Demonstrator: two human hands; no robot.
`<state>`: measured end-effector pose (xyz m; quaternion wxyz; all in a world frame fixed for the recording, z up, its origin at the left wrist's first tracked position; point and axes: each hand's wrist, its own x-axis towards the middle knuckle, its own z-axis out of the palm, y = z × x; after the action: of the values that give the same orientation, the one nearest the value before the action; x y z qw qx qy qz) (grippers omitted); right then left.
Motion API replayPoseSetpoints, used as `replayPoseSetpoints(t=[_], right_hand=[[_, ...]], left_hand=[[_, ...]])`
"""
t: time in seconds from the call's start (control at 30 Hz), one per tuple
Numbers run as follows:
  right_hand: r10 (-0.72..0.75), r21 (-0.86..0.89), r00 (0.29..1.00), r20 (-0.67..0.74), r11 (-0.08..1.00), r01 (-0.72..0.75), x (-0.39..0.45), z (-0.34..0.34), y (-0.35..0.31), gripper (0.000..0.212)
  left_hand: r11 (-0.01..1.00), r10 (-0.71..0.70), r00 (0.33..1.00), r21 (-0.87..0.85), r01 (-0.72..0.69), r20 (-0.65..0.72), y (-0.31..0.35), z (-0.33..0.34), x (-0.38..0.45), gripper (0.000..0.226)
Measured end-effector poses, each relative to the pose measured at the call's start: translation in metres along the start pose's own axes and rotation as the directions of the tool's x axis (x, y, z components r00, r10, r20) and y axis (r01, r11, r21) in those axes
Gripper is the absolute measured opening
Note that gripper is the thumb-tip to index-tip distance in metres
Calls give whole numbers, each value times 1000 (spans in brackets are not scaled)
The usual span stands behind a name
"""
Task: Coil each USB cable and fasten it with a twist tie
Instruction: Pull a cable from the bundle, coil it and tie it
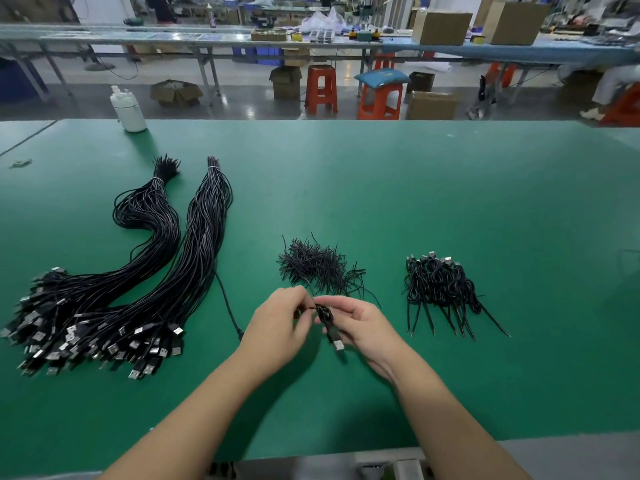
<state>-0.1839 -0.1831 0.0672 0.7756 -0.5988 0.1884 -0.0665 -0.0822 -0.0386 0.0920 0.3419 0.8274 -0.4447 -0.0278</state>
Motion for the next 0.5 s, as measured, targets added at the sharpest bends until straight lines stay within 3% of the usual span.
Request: replayPoseSetpoints(t=[0.1, 0.2, 0.27, 0.33, 0.43, 0.5], right_hand=[[-1, -80, 1000, 19, 997, 3, -2, -1, -3, 39], [-62, -221, 996, -68, 974, 46, -1, -3, -6, 21], [-80, -271, 995, -65, 961, 60, -1, -3, -7, 12], [-75, -284, 995, -62, 957, 55, -1, 0, -7, 14], [-73, -251, 990, -119, 967, 42, 0, 5, -9, 20], [-94, -276, 987, -133, 960, 54, -1, 7, -8, 13]], left_hand=[[944, -189, 979, -261, 202, 71, -3, -3, 6, 17], [924, -208, 970, -301, 237, 125, -1, -3, 6, 17], [971, -109, 991, -207, 123, 78, 1, -5, 5, 17], [996, 88, 995, -9, -88, 39, 6, -8, 4, 15], [879, 363, 930, 311, -363, 59, 8, -8, 3, 9], [858, 374, 925, 352, -374, 71, 8, -8, 2, 5]])
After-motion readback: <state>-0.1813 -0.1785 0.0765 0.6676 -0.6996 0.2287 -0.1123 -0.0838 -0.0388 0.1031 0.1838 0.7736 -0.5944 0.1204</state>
